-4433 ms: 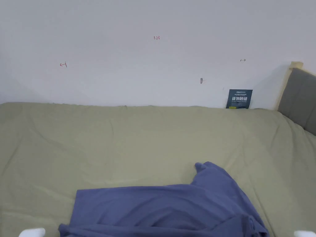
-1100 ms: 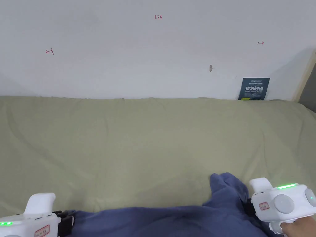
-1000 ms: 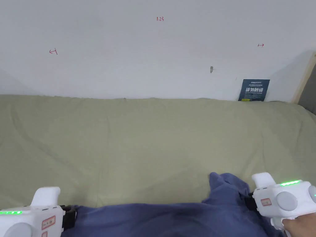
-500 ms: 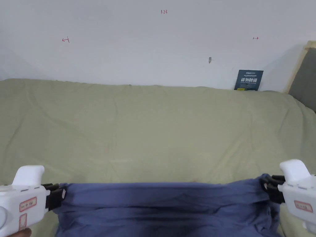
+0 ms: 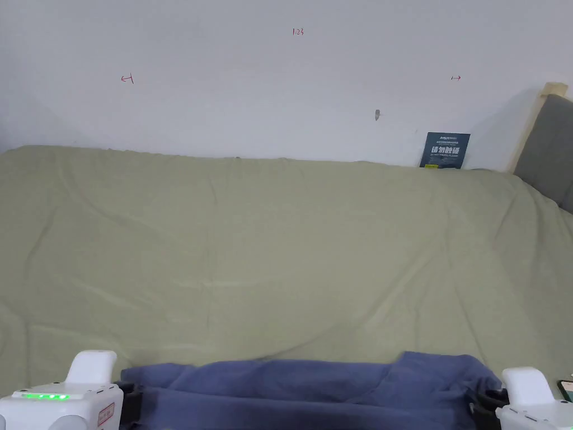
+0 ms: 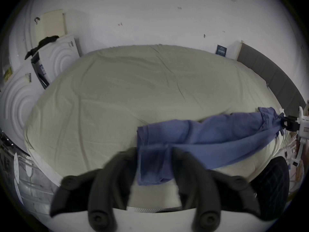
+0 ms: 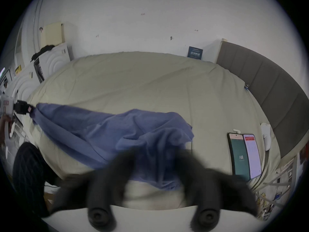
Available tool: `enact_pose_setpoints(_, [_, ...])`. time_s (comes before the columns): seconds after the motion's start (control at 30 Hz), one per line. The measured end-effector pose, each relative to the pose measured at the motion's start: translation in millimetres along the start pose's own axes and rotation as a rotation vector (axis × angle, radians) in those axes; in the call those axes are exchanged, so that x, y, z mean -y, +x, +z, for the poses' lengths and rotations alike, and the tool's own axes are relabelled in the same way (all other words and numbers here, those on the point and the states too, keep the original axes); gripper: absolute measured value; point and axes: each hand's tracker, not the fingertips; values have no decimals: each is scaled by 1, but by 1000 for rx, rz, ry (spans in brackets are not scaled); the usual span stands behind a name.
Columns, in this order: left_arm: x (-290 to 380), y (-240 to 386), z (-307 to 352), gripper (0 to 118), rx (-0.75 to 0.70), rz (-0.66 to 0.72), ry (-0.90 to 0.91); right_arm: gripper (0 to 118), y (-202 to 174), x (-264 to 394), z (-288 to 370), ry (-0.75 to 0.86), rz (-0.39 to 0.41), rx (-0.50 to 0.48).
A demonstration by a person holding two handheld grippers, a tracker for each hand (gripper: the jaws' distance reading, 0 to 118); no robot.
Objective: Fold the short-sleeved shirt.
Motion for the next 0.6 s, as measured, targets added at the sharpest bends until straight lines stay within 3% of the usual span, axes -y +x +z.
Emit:
enact_pose_setpoints(0.03, [1,2,13,57,-13,-4,42,84,0,-5,7,-14,-24,-4])
enact_pose_setpoints(0.07, [3,4,28,64,-19,3,94,109,-2,-7,16,-14,-44,-23])
enact_pose_setpoints(0.13, [11,2,49,68,0,32,220,115,-13,-7,48,120,-35,-29])
enact_pose_setpoints(0.2, [20,6,80,81,45,62,338,115,-33,-12,89,218,-32,-50])
enact_pose_setpoints(0.37, [42,23,153,85,58,63,548,113,-54,5,145,448,-165,-193])
enact_pose_setpoints(0.43, [47,23,167,81,123,18,516,98,-67,10,164,531,-130,-172])
enact_pose_setpoints(0.47, [49,24,172,67,120,0,514,80,-74,11,171,554,-97,-159])
enact_pose_setpoints(0.5, [51,27,177,14,92,-21,517,48,-80,11,176,558,-63,-140])
enact_pose_setpoints(0.53, [52,28,176,0,69,-46,507,24,-86,11,178,544,-37,-110])
enact_pose_setpoints(0.57, [51,31,175,0,36,-74,482,11,-93,9,180,533,-26,-90])
enact_pose_setpoints(0.6, [53,32,176,0,2,-78,483,10,-97,10,180,538,-33,-88])
